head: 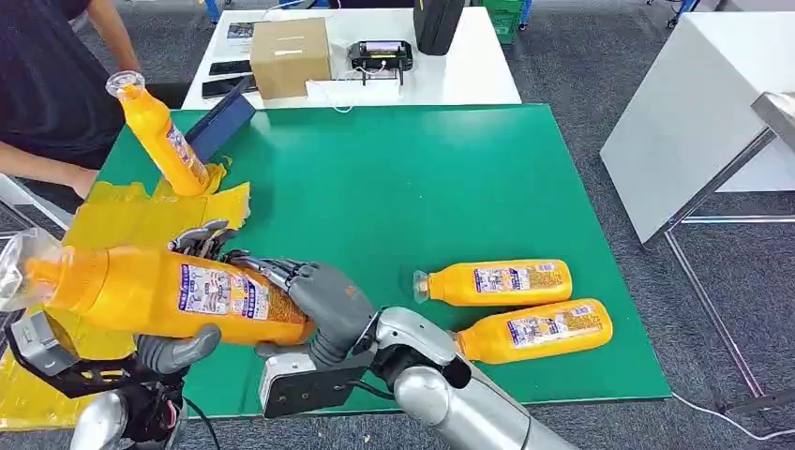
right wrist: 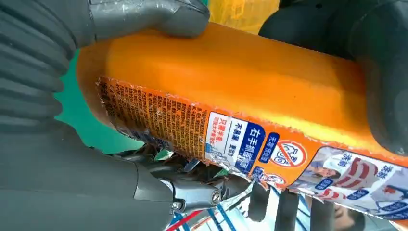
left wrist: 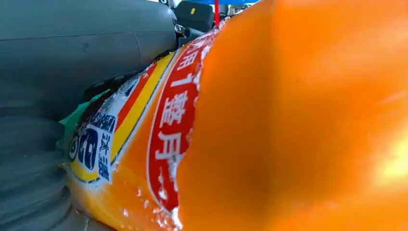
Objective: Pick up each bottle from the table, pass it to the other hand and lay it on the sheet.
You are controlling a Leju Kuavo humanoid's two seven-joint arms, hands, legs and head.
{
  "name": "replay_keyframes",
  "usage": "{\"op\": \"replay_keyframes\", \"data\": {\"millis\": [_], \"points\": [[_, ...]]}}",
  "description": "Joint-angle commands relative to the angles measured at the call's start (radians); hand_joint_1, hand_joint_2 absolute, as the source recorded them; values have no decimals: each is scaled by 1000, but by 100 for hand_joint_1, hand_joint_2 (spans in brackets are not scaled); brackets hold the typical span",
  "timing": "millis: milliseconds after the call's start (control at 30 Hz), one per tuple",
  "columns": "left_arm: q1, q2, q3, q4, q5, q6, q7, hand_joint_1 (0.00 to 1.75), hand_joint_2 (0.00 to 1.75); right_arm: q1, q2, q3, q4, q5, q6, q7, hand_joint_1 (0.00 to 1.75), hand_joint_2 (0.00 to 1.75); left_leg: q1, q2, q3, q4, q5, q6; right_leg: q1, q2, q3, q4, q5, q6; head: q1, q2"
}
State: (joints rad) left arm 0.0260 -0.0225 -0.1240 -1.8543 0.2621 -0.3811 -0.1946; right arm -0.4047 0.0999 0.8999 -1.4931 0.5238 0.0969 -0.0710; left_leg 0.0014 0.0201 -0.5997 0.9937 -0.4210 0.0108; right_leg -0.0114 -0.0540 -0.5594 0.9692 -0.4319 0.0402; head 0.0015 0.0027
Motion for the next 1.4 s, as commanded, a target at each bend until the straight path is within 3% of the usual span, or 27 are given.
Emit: {"op": "replay_keyframes", "data": {"millis": [33, 200, 233, 500, 533, 567, 667, 800, 933, 1133, 1167, 1400], "points": [[-35, 12, -16, 57, 3, -4, 3, 175, 175, -28, -37, 89, 78, 5, 13, -9, 175, 175, 1, -2, 4, -1, -1, -1, 0, 3, 5, -2, -1, -1, 0, 0], [-27, 7, 0, 47, -24, 19, -3, 175, 175, -16, -42, 78, 80, 35, 4, 9, 175, 175, 1, -2, 4, -1, 0, -1, 0, 2, 4, -2, -1, -1, 0, 0], [-23, 4, 8, 35, -64, 40, -16, 175, 175, -5, -47, 68, 73, 54, -15, 17, 162, 175, 1, -2, 3, -1, 0, -1, 0, 2, 3, -1, 0, -1, 0, 0], [-21, 5, 11, 30, -63, 38, -15, 175, 175, -2, -50, 66, 69, 54, -16, 17, 162, 175, 1, -3, 5, -1, -1, -1, 1, 3, 6, -2, -1, -2, 0, 0], [-22, 2, 15, 25, -106, 62, -29, 175, 175, 2, -48, 60, 66, 64, -25, 23, 28, 175, 1, -3, 4, -1, -1, -1, 0, 2, 4, -2, -1, -1, 0, 0], [-21, -1, 21, 13, -212, 117, -66, 175, 175, 19, -50, 41, 53, 81, -48, 36, 0, 175, 1, -2, 2, -1, 0, 0, 0, 1, 3, -1, 0, -1, 0, 0], [-25, -2, 66, -30, -576, 275, -84, 175, 175, 102, -80, -58, -55, 149, -102, 80, 0, 175, 1, -4, 2, 0, 0, 0, 1, 0, 3, -1, -1, -1, 0, 0], [-6, 46, 112, -13, -1092, 499, -70, 175, 175, 201, -151, -188, -225, 181, -113, 105, 0, 175, 1, -6, 2, 0, -1, 0, 1, -1, 4, -1, -2, -1, 0, 0], [49, 125, 164, 68, -1372, 585, -3, 175, 175, 298, -205, -304, -371, 184, -115, 97, 0, 175, 0, -5, 5, -1, -2, -1, 0, 1, 6, -2, -2, -1, 0, 0], [51, 136, 168, 99, -1389, 602, -6, 175, 175, 312, -211, -323, -390, 188, -111, 94, 0, 175, 0, -2, 2, -1, -1, -1, 0, 2, 2, -1, -1, -1, 0, 0], [63, 170, 155, 112, -1505, 602, 52, 175, 175, 312, -221, -332, -397, 189, -118, 94, 0, 175, 1, -2, 3, 0, -1, -1, 0, 3, 3, -1, -1, -2, 0, 0], [76, 277, 135, 308, -1653, 611, 92, 175, 175, 336, -277, -438, -463, 116, -85, 73, 0, 175, 0, -2, 5, -2, -1, -1, -1, 4, 5, -1, -2, -2, 0, 0]]}}
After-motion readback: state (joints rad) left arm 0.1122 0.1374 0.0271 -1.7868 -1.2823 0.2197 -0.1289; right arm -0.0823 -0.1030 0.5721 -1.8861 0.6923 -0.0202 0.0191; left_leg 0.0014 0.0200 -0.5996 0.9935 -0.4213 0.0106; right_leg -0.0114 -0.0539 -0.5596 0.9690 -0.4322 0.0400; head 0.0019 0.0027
